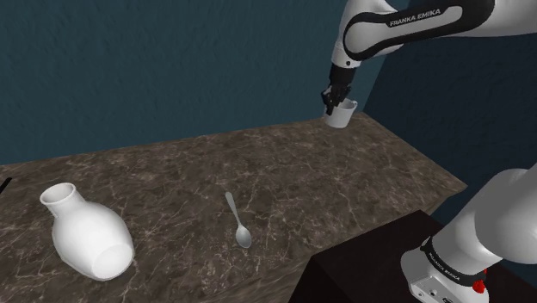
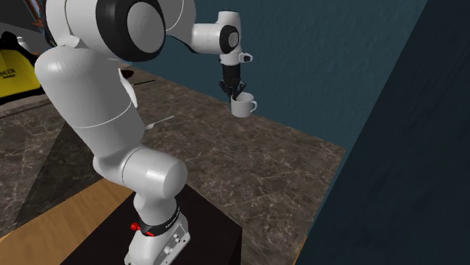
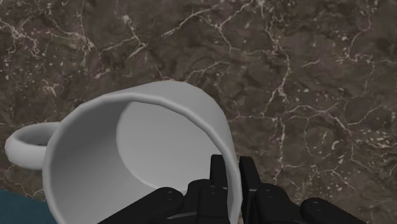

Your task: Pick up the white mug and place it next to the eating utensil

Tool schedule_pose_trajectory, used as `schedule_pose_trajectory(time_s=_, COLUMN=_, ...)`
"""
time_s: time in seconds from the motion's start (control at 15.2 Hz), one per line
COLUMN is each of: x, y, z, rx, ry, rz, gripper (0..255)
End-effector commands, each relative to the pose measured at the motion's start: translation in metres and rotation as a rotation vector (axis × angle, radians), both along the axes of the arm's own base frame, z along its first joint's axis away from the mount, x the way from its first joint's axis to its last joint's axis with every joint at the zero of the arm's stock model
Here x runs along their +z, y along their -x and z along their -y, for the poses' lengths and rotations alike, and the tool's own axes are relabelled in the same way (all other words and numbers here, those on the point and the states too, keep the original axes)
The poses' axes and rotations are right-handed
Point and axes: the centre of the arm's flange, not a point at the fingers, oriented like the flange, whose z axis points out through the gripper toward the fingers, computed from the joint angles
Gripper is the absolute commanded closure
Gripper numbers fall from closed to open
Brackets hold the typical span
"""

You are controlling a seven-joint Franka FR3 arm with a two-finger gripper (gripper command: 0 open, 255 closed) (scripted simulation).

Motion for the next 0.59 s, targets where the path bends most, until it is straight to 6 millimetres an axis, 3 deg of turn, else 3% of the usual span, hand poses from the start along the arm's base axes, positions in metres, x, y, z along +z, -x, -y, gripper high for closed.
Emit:
schedule_pose_trajectory(time_s=0.0, x=0.000, y=0.006, z=-0.023, rx=-0.002, ry=0.000, rz=0.000, gripper=255)
schedule_pose_trajectory(time_s=0.53, x=0.000, y=0.029, z=-0.126, rx=-0.002, ry=0.000, rz=0.000, gripper=255)
